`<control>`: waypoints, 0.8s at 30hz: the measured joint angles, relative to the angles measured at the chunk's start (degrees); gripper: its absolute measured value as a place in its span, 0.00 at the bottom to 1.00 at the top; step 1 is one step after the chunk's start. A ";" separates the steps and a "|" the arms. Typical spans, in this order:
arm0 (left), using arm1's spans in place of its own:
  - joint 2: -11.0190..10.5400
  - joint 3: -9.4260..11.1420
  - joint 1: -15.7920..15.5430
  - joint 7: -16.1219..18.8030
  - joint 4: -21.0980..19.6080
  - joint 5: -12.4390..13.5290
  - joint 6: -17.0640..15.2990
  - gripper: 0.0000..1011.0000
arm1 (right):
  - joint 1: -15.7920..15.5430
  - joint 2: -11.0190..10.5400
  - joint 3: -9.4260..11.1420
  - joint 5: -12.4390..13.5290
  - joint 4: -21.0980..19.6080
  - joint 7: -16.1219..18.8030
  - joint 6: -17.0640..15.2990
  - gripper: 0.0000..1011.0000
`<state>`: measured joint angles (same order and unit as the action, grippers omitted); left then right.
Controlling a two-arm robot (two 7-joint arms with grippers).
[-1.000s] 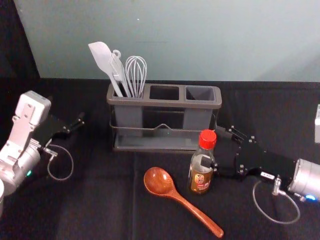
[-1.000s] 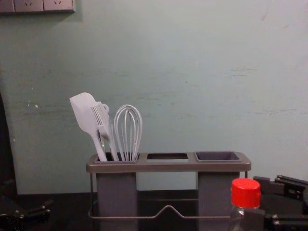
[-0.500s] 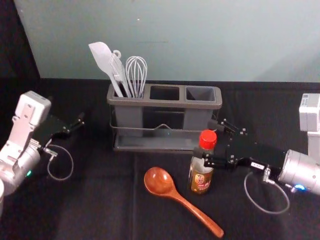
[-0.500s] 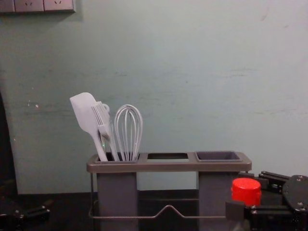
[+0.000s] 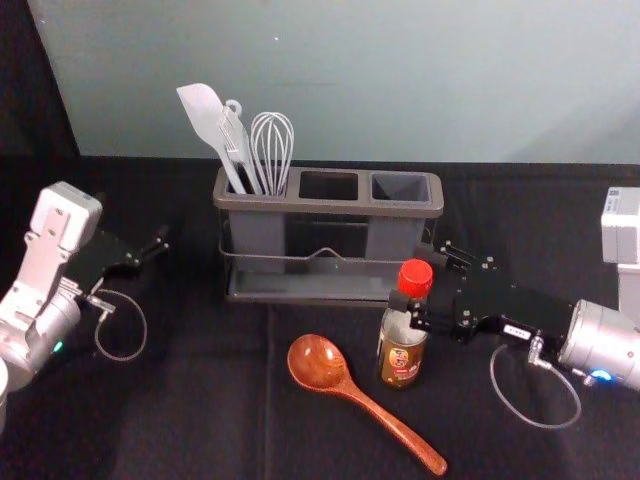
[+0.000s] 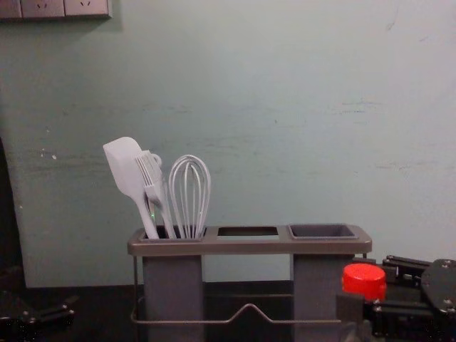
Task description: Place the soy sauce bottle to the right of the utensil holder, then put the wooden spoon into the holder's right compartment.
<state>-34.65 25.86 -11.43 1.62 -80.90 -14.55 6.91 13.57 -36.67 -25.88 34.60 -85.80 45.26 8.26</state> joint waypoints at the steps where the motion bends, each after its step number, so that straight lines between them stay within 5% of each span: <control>1: 0.00 0.00 0.00 0.00 0.00 0.00 0.00 0.99 | -0.01 -0.01 0.01 0.00 0.00 0.00 0.01 0.80; 15: 0.00 0.00 0.00 0.00 0.00 0.00 0.00 0.99 | -0.11 -0.08 0.10 0.05 -0.08 0.13 0.10 0.39; 24: 0.00 0.00 0.00 0.00 0.00 0.00 0.00 0.99 | -0.47 -0.46 0.42 0.46 -0.70 0.10 0.52 0.38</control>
<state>-34.65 25.86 -11.43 1.62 -80.90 -14.55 6.91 13.10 -37.13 -25.46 35.06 -86.49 45.37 8.78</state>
